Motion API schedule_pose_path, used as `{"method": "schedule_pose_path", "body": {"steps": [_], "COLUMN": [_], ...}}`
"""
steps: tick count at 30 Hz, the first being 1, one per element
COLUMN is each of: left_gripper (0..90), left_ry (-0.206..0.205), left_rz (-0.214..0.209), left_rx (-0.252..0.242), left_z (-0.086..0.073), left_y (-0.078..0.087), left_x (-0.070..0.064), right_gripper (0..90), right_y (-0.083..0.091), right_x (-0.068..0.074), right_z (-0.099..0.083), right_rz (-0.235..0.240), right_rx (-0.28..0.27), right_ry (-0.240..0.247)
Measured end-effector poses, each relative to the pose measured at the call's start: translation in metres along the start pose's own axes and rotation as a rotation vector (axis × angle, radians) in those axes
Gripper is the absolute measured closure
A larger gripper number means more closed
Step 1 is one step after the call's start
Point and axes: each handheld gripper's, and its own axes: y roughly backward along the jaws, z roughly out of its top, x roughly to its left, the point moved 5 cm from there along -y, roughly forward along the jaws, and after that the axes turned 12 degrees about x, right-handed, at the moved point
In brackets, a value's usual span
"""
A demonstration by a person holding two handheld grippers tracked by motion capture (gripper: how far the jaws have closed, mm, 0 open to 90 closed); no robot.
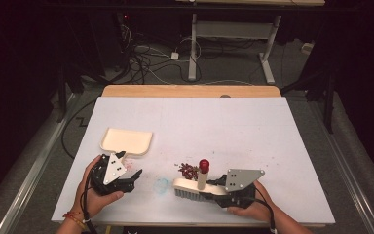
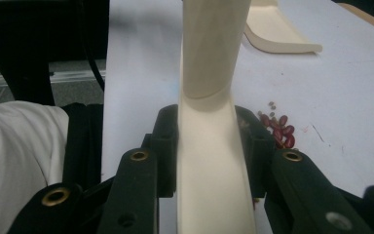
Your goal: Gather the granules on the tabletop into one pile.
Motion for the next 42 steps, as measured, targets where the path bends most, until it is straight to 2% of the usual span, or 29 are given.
{"method": "schedule_pose_path", "body": {"steps": [3,4,5,7,12,16,25,30,32,34,35,36,39,40,42], "left_gripper": [20.8,20.8,20.8,20.8,20.8,20.8,20.8,20.8,20.8,20.8,20.8,20.8,20.8,20.8,20.8], "left_ry": [-0.006,-0.008,-0.009,-0.008,-0.013,-0.016,-0.019,-0.024,-0.02,-0.014,-0.014,-0.011,-0.002,0.001,0.009], "left_rz": [-0.002,-0.003,-0.004,-0.007,-0.012,-0.014,-0.018,-0.017,-0.016,-0.011,-0.011,-0.009,-0.002,-0.001,-0.002], "left_rx": [0.002,0.003,0.003,0.007,0.011,0.013,0.02,0.016,0.016,0.009,0.009,0.005,0.0,-0.006,-0.009], "left_z": [0.001,0.001,0.001,0.001,0.002,0.003,0.003,0.003,0.003,0.003,0.003,0.003,0.002,0.001,0.001], "left_y": [-0.001,-0.001,-0.001,-0.003,-0.004,-0.006,-0.007,-0.006,-0.006,-0.004,-0.004,-0.003,0.0,0.0,0.001], "left_x": [-0.001,-0.001,-0.001,-0.001,-0.003,-0.004,-0.005,-0.005,-0.004,-0.002,-0.002,-0.002,0.002,0.002,0.004], "right_gripper": [67.2,67.2,67.2,67.1,67.0,67.0,67.3,67.3,67.2,67.2,67.2,67.2,67.2,67.2,67.2], "right_y": [-0.002,-0.002,-0.004,-0.007,-0.015,-0.021,-0.025,-0.023,-0.019,-0.015,-0.015,-0.014,-0.015,-0.017,-0.02], "right_x": [-0.014,-0.014,-0.023,-0.031,-0.043,-0.053,-0.061,-0.058,-0.058,-0.058,-0.058,-0.059,-0.057,-0.052,-0.044], "right_z": [-0.001,-0.001,-0.001,0.0,0.007,0.009,0.014,0.017,0.02,0.025,0.025,0.027,0.033,0.036,0.04], "right_rz": [0.006,0.006,0.007,0.018,0.044,0.06,0.058,0.036,0.018,-0.028,-0.028,-0.05,-0.168,-0.189,-0.207], "right_rx": [-0.007,-0.007,-0.016,-0.019,-0.023,-0.045,-0.084,-0.089,-0.112,-0.13,-0.13,-0.129,-0.113,-0.113,-0.102], "right_ry": [0.005,0.005,0.002,0.012,0.074,0.073,0.066,0.076,0.049,-0.01,-0.01,-0.046,-0.187,-0.234,-0.271]}}
